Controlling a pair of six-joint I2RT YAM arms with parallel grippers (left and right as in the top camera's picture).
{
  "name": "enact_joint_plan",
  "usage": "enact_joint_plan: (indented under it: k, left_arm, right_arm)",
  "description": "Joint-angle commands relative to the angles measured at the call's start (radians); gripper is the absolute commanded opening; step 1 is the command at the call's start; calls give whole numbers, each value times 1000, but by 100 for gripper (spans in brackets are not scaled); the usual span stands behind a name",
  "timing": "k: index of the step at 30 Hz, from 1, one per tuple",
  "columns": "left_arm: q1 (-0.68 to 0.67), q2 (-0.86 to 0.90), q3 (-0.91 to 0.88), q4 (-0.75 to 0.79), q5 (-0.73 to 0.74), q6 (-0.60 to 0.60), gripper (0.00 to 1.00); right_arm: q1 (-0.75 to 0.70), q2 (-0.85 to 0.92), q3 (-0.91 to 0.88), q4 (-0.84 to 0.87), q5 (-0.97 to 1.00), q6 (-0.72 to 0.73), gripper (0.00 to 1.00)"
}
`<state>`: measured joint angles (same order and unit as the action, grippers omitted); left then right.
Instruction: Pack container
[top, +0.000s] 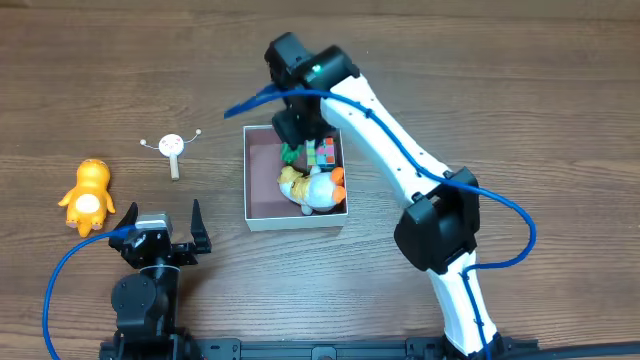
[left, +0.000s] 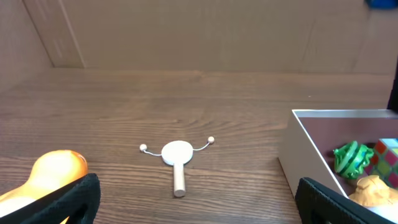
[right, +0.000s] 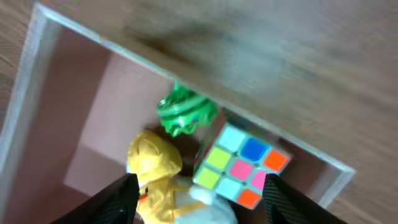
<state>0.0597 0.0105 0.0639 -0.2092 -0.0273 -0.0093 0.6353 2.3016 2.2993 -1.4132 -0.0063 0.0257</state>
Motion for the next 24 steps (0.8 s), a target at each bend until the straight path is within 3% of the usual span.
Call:
enact_joint_plan:
  k: [1, 6, 10, 15, 18, 24]
  left_arm:
    - [7, -6, -2, 0, -6, -13, 100]
    - [7, -6, -2, 0, -6, -13, 100]
    - [7, -6, -2, 0, -6, -13, 100]
    - [7, -6, -2, 0, -6, -13, 100]
    - [7, -6, -2, 0, -6, -13, 100]
    - [7, -6, -2, 0, -6, -13, 100]
  right_arm:
    - [-25, -6, 174, -42, 13, 0, 66]
    - [-122, -37, 429, -148, 132, 35, 67]
    - [-267, -70, 514, -192, 149, 39, 75]
    - [-509, -73, 507, -274, 145, 99, 87]
    - [-618, -72, 488, -261, 106, 117, 99]
    - [-780, -66, 266, -150, 89, 118, 100]
